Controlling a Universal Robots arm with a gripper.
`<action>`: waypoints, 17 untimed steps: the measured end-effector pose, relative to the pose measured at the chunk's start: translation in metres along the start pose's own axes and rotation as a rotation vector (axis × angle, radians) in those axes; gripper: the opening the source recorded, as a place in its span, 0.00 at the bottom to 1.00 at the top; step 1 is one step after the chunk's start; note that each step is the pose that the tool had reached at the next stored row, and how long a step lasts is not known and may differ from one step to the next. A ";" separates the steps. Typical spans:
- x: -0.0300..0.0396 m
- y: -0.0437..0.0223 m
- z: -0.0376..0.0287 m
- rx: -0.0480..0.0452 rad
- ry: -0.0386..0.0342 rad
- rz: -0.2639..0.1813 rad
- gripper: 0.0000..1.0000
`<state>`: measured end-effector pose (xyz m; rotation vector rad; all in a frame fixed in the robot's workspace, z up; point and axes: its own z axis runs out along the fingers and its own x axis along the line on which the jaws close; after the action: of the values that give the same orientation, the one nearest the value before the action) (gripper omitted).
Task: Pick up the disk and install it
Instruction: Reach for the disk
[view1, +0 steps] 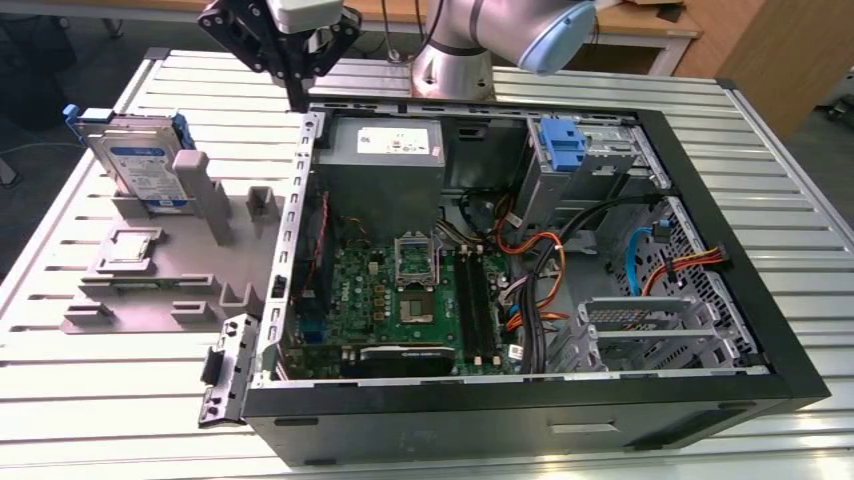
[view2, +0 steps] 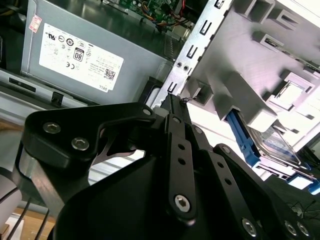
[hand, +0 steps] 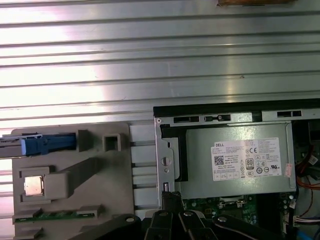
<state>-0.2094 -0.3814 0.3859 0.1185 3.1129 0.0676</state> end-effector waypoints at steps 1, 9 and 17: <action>0.0005 0.0000 0.0000 0.0000 0.0000 0.000 0.10; 0.0046 -0.0004 0.0004 0.0000 0.0000 0.000 0.10; 0.0088 -0.0007 0.0009 0.0000 0.0000 0.000 0.10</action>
<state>-0.2182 -0.3814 0.3848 0.1183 3.1130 0.0677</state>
